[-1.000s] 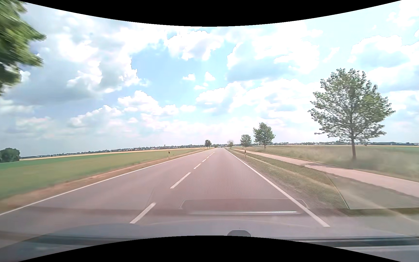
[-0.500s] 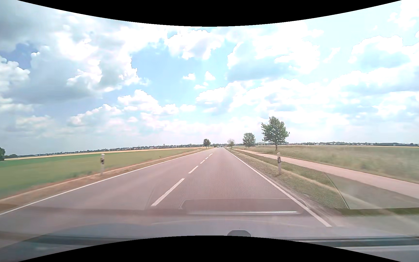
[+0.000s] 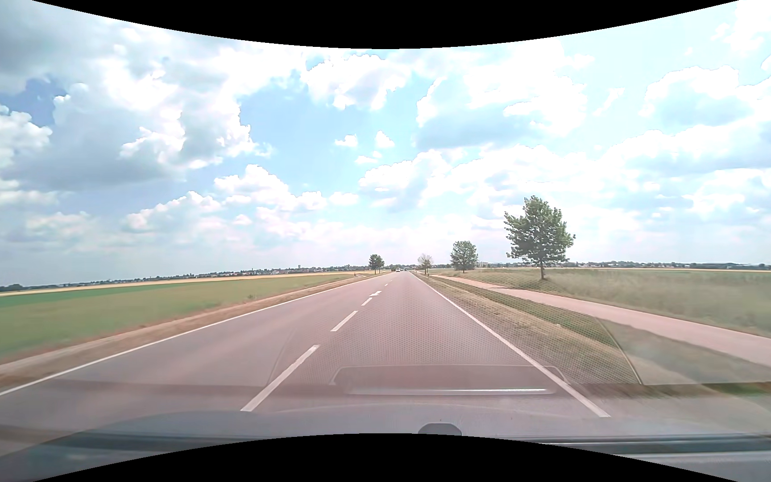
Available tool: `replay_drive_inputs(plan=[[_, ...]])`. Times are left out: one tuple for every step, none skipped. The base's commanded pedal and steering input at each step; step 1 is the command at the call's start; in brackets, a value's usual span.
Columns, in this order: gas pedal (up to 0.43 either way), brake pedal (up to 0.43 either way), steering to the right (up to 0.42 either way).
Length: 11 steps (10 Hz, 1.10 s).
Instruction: Follow the waypoints while adhering to traffic rules and regulations
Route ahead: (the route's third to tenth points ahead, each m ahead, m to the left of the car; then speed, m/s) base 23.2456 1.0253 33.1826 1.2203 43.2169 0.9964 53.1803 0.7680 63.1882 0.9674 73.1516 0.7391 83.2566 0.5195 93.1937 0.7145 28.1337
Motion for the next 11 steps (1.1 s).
replay_drive_inputs(plan=[[0.248, 0.000, 0.001], [0.248, 0.000, 0.000], [0.248, 0.000, 0.000], [0.248, 0.000, 0.000], [0.248, 0.000, 0.000], [0.248, 0.000, 0.000], [0.248, 0.000, 0.000], [0.248, 0.000, -0.001], [0.248, 0.000, -0.002], [0.248, 0.000, -0.003], [0.248, 0.000, -0.004]])
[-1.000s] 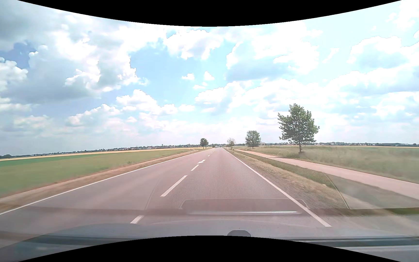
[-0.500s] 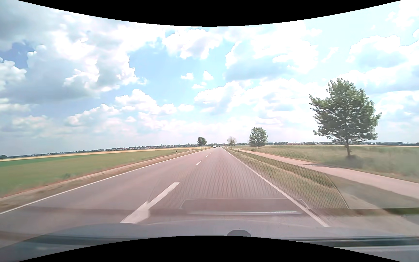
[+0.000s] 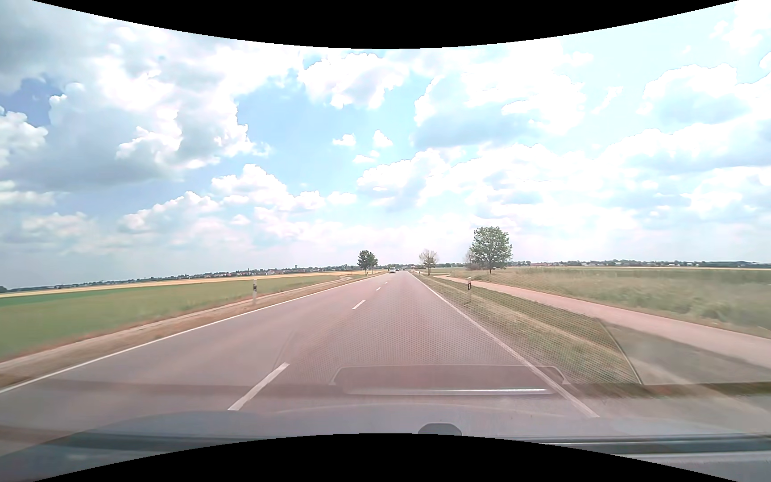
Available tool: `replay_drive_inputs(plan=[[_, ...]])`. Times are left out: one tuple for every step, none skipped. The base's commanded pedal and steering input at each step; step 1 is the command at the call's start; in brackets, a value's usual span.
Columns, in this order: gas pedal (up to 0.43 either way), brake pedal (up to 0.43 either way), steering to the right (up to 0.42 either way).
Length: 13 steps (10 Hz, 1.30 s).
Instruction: Follow the waypoints while adhering to traffic rules and regulations
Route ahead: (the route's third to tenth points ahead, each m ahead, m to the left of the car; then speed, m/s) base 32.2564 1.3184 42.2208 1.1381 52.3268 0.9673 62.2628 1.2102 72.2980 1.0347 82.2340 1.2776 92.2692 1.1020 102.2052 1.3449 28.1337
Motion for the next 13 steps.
replay_drive_inputs(plan=[[0.240, 0.000, -0.003], [0.228, 0.000, -0.003], [0.228, 0.000, -0.003], [0.220, 0.000, -0.003], [0.220, 0.000, -0.003], [0.220, 0.000, -0.001], [0.240, 0.000, -0.001], [0.240, 0.000, -0.001], [0.240, 0.000, -0.001], [0.240, 0.000, -0.001], [0.240, 0.000, -0.001], [0.240, 0.000, -0.001], [0.240, 0.000, -0.001]])
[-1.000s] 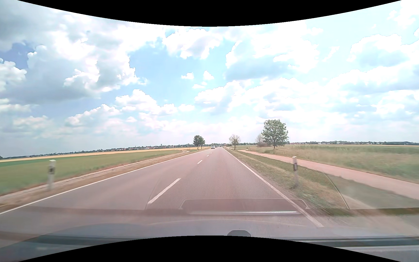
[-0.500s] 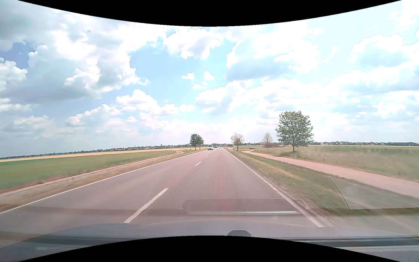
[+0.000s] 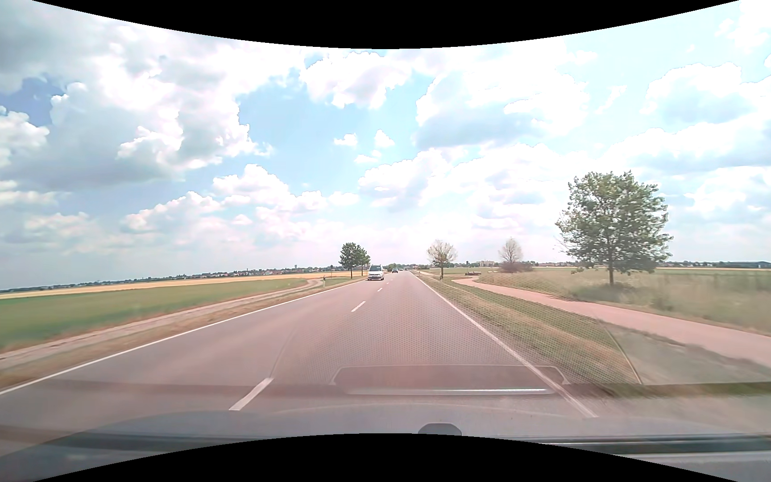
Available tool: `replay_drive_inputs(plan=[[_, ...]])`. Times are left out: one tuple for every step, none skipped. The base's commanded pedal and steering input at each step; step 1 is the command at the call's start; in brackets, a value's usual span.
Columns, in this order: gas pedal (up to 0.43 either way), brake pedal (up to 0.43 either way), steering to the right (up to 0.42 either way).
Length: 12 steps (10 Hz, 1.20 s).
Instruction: Follow the waypoints while adhering to traffic rules and regulations
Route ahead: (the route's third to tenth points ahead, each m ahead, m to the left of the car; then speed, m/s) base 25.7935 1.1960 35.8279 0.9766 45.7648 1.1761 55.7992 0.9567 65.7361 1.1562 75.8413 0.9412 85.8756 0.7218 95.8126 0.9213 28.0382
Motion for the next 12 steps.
replay_drive_inputs(plan=[[0.240, 0.000, -0.001], [0.240, 0.000, -0.001], [0.240, 0.000, 0.000], [0.240, 0.000, 0.000], [0.240, 0.000, -0.001], [0.240, 0.000, -0.001], [0.240, 0.000, -0.001], [0.240, 0.000, -0.001], [0.240, 0.000, -0.001], [0.240, 0.000, -0.001], [0.228, 0.000, -0.001], [0.228, 0.000, -0.001]])
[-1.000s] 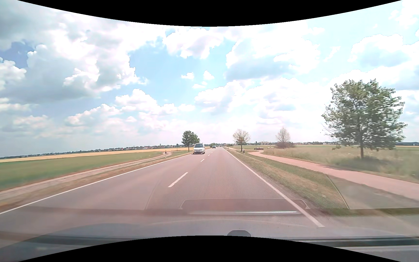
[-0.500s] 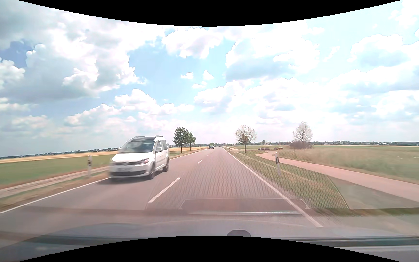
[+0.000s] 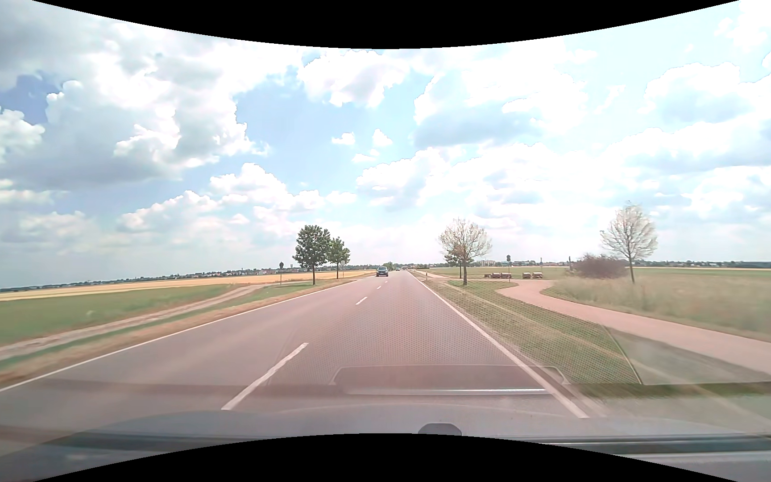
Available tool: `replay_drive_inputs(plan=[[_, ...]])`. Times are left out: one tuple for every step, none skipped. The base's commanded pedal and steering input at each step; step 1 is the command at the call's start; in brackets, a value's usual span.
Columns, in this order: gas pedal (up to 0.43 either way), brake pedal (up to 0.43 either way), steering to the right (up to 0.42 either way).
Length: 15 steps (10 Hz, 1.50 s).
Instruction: Follow the waypoints while adhering to traffic rules and regulations
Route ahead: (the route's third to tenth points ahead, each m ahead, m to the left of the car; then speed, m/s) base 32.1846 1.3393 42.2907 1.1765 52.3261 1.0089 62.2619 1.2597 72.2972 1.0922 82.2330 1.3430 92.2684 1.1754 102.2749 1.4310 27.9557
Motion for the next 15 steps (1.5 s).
replay_drive_inputs(plan=[[0.228, 0.000, -0.002], [0.228, 0.000, -0.002], [0.228, 0.000, -0.003], [0.228, 0.000, -0.004], [0.228, 0.000, -0.004], [0.228, 0.000, -0.004], [0.228, 0.000, -0.004], [0.228, 0.000, -0.004], [0.228, 0.000, -0.004], [0.220, 0.000, -0.004], [0.220, 0.000, -0.004], [0.220, 0.000, -0.003], [0.220, 0.000, -0.003], [0.220, 0.000, -0.003], [0.220, 0.000, -0.003]])
